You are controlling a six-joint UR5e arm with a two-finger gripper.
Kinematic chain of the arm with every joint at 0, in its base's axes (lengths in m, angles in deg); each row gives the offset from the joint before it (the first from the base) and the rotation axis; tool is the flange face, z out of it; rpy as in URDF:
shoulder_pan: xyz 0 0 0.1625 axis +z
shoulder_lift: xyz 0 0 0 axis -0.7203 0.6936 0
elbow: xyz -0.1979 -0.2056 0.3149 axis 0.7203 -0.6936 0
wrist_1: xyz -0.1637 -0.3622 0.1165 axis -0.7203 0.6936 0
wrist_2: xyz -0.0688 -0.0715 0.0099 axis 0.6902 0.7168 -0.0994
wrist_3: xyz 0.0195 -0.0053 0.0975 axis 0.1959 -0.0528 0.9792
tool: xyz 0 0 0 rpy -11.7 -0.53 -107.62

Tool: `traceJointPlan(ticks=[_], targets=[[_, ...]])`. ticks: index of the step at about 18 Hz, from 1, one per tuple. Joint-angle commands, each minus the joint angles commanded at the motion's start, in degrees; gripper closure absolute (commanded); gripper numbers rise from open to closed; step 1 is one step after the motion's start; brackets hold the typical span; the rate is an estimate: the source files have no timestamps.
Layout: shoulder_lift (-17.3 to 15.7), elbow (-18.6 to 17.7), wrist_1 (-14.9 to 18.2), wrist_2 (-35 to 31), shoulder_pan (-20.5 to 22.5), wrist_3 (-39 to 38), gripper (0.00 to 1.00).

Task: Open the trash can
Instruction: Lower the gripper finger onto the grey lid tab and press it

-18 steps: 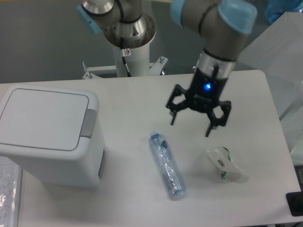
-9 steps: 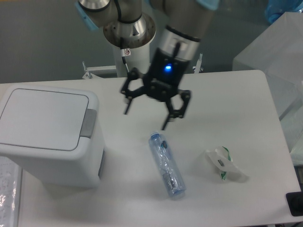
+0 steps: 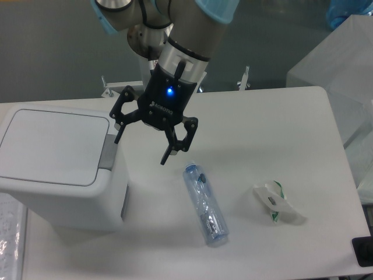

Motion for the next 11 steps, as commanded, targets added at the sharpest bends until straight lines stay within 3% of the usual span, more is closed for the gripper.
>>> traceJointPlan(ticks=[5, 11], targets=[[0.2, -2.1, -2.6, -0.1, -1.2, 0.0, 0.00], [0.2, -2.9, -3.2, -1.1, -1.3, 0.0, 0.00]])
